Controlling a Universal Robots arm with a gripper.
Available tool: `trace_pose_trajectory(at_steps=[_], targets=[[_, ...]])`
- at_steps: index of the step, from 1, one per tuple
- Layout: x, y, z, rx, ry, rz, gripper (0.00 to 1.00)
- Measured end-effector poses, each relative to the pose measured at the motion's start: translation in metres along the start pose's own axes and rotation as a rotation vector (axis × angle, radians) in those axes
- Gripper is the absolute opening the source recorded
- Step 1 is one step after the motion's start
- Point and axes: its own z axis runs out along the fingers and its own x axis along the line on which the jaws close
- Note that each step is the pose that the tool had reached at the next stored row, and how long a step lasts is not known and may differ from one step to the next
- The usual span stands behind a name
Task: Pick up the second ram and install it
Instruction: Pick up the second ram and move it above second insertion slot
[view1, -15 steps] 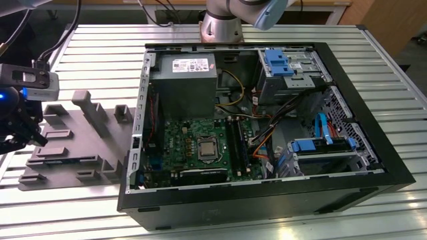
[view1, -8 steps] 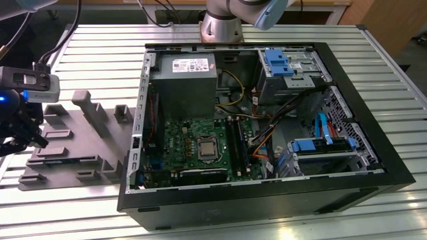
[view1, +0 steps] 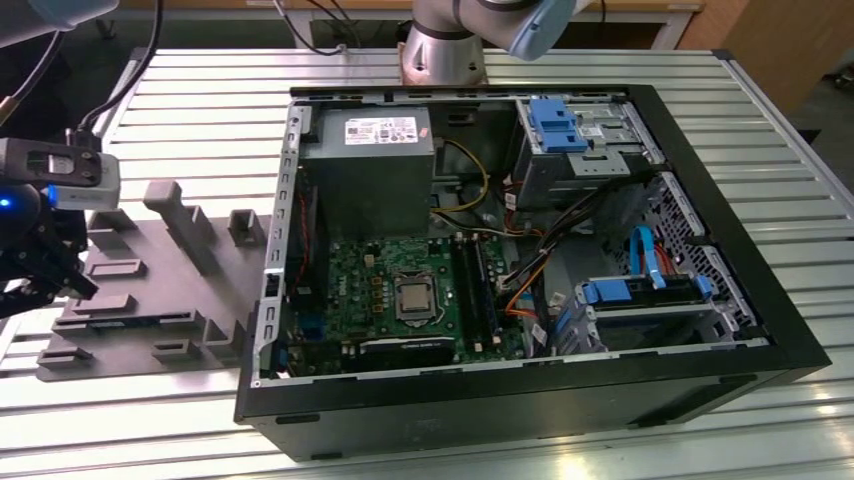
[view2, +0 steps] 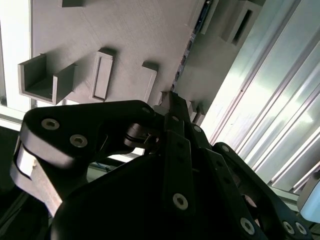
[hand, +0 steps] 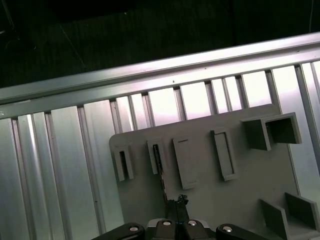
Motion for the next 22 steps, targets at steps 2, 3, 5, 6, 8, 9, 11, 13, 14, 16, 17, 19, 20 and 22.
trace_pose_trajectory(at_steps=[2, 3, 5, 6, 8, 9, 11, 13, 14, 16, 17, 19, 20, 22], targets=[[0.0003, -0.0001, 0.0006, -0.0001, 0.0001, 0.000, 0.11], [0.0005, -0.0002, 0.0009, 0.0000, 0.0001, 0.000, 0.11], [0.0008, -0.0002, 0.0014, -0.0001, 0.0003, 0.000, 0.11], [0.0010, -0.0002, 0.0017, 0.0000, 0.0002, 0.000, 0.11], [0.0014, -0.0003, 0.0023, 0.0000, 0.0002, -0.001, 0.11], [0.0016, -0.0004, 0.0025, -0.0001, 0.0003, -0.001, 0.11], [0.0020, -0.0005, 0.0031, 0.0000, 0.0003, -0.001, 0.11], [0.0025, -0.0006, 0.0036, -0.0001, 0.0003, -0.001, 0.11], [0.0027, -0.0007, 0.0039, -0.0001, 0.0003, -0.001, 0.11], [0.0031, -0.0008, 0.0044, 0.0000, 0.0002, -0.001, 0.11], [0.0033, -0.0008, 0.0047, 0.0000, 0.0003, -0.001, 0.11], [0.0037, -0.0009, 0.0052, 0.0000, 0.0003, -0.001, 0.11], [0.0039, -0.0010, 0.0054, -0.0001, 0.0003, -0.001, 0.11], [0.0042, -0.0010, 0.0059, -0.0001, 0.0003, -0.001, 0.11]])
